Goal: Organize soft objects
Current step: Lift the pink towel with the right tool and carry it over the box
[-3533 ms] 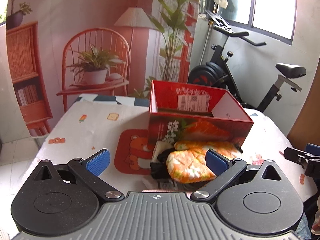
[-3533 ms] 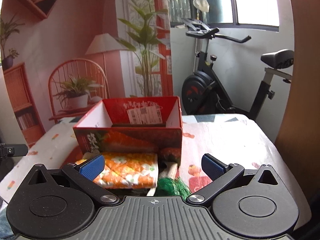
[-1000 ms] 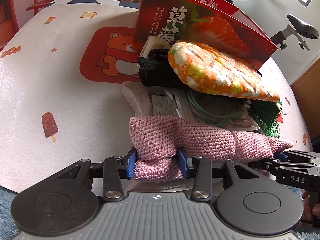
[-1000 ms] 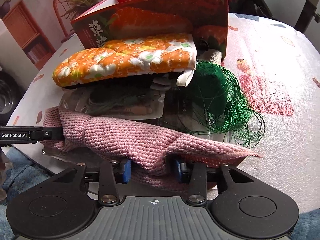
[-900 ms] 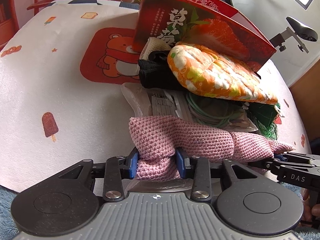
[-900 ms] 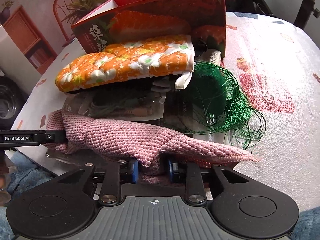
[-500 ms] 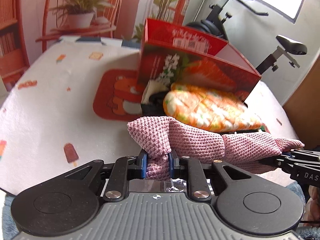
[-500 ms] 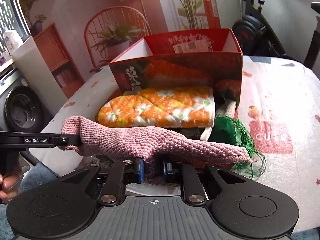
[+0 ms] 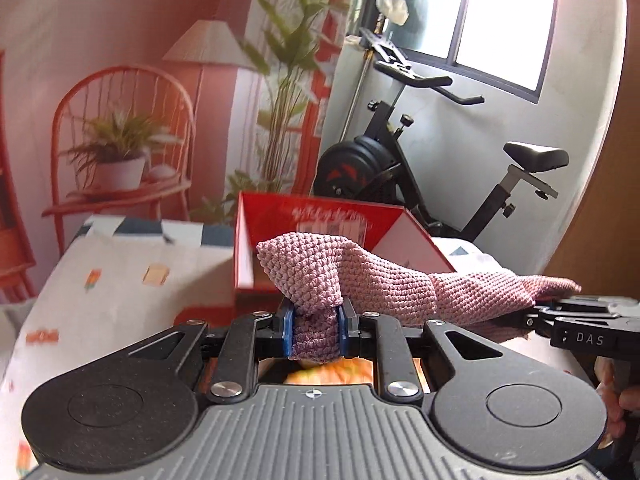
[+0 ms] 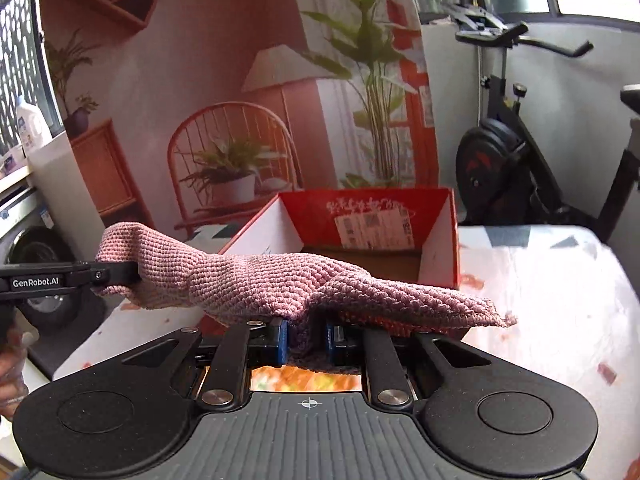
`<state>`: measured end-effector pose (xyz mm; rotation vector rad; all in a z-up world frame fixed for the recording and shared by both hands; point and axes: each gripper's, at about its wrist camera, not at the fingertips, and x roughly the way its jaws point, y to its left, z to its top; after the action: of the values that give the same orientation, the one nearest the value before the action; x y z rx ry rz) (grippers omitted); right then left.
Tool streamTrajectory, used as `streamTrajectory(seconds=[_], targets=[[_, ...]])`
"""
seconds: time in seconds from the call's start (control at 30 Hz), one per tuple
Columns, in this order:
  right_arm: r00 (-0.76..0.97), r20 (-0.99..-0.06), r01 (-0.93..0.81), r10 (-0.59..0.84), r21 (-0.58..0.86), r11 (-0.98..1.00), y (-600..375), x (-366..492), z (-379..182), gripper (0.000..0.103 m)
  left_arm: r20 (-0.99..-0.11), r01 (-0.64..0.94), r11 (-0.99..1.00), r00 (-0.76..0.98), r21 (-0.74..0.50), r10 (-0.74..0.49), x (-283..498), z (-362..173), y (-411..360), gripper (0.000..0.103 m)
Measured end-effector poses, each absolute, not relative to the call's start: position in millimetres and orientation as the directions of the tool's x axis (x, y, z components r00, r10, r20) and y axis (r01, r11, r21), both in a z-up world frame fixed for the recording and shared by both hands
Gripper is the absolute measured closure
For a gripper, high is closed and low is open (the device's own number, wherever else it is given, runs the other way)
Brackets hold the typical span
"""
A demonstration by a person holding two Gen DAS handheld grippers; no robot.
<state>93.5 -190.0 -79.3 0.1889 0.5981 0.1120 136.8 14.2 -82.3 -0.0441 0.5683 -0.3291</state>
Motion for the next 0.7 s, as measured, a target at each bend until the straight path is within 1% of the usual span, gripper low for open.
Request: streamTrajectory(seconds=[0.07,0.17,0.27,0.37,0.43,0.57,0.7], targets=[[0.825,-0.550,-0.057,0.129,0.148,0.987,-196.0,115.2,-69.9,0.087,-0.534,0.295,0.948,0.785,-0.123,-0.313,161.6,-79.9,5.7,0.081],[0.814,-0.575,-0.049,0.077,0.064,0.997,-202.5,155.6,-65.7,0.087,-0.594,0.275,0.946,0.738,-0.169,-0.320,207.1,-85.1,-4.5,0.081],[0.787,-0.616,-0.047,0.043,0.010,0.999,-206.2,193.3,-74.2,0.087,-0.657,0.256,0.958,0.701,-0.131,-0.277,241.2,-98.5,-16.5,0.081],[0.751,-0.660,-0.056,0.023,-0.028,0.998,-207.1,225.6,-88.7,0.087,-0.711,0.236,0.963,0.654,-0.133,-0.258,267.6,-114.0,-22.6,0.081],[0.732,-0.681,-0.070,0.010,-0.061,0.996,-205.9,241.9,-98.8,0.088,-0.731,0.217,0.967,0.638,-0.131,-0.242,277.8,-122.6,-23.0,0.081],[0.681,-0.733,-0.065,0.005,-0.054,0.996,-210.1,272.4,-121.0,0.088,-0.760,0.206,0.971,0.609,-0.124,-0.226,296.8,-134.9,-30.0,0.081],[0.635,-0.772,-0.060,0.016,-0.029,0.998,-212.7,293.3,-138.4,0.088,-0.803,0.223,0.972,0.564,-0.074,-0.191,317.2,-150.3,-39.9,0.081]])
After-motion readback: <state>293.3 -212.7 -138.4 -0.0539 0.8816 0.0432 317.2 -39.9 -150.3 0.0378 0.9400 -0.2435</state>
